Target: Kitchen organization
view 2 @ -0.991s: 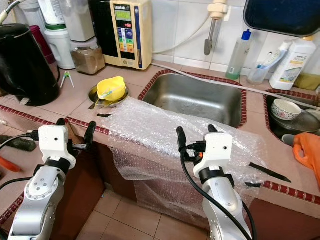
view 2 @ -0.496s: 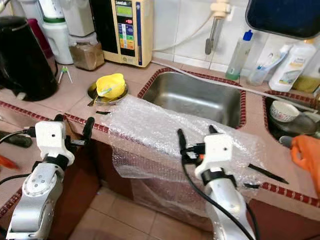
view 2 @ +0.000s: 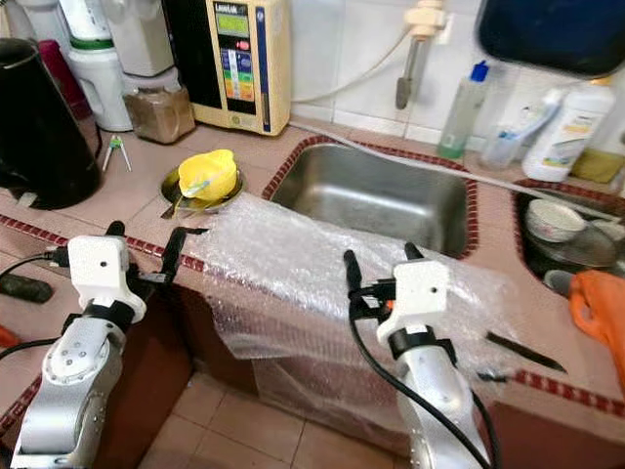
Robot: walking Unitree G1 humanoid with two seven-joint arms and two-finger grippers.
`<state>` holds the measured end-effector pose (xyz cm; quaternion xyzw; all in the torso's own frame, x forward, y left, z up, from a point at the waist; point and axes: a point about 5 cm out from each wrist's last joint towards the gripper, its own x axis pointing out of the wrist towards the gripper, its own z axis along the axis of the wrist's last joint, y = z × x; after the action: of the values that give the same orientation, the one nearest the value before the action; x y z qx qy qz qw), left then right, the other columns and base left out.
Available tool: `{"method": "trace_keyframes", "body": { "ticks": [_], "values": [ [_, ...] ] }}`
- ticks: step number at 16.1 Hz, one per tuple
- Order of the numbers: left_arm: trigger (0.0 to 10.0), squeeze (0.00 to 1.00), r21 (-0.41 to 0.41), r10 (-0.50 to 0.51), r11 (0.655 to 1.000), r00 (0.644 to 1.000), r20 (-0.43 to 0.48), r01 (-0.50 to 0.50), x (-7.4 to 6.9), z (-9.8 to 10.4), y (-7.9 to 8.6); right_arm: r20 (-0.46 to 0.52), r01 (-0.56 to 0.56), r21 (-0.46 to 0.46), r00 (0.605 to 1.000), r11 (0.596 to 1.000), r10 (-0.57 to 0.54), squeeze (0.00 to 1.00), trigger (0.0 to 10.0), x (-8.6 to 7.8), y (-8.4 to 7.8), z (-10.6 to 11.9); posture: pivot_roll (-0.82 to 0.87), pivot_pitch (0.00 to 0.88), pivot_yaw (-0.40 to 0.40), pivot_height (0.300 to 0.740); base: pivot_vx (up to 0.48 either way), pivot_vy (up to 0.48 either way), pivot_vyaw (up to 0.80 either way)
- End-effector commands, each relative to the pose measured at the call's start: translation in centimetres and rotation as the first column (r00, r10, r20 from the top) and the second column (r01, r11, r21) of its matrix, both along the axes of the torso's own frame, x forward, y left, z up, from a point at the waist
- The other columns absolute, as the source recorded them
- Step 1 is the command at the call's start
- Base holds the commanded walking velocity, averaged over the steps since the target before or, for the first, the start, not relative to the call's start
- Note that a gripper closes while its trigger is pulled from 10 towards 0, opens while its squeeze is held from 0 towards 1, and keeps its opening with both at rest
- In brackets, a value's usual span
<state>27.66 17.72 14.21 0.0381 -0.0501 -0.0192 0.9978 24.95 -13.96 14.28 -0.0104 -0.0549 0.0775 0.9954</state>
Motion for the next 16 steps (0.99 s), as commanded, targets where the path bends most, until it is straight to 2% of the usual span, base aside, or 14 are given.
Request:
{"method": "trace_keyframes", "body": {
  "ticks": [1,13,16],
  "values": [
    [10.0,0.0,-0.002,-0.016,1.0,1.0,0.011,0.016,0.02,0.36,-0.37,0.01,-0.017,-0.02,1.0,1.0,0.017,0.0,10.0,-0.03,0.14,0.16,0.04,0.01,-0.005,0.74,0.356,0.24,0.0],
    [10.0,0.0,0.004,-0.03,1.0,1.0,-0.003,0.03,-0.11,0.23,-0.57,0.019,-0.014,-0.034,1.0,0.999,0.014,0.0,10.0,0.11,-0.05,-0.08,0.04,0.02,-0.002,0.74,0.361,0.257,0.0],
    [10.0,0.0,-0.016,-0.051,0.999,0.999,-0.002,0.051,-0.2,0.15,-1.18,0.021,-0.01,-0.038,1.0,0.999,0.011,0.0,10.0,0.11,-0.2,-0.11,0.04,0.02,-0.002,0.74,0.0,0.0,0.0]
  ]
}}
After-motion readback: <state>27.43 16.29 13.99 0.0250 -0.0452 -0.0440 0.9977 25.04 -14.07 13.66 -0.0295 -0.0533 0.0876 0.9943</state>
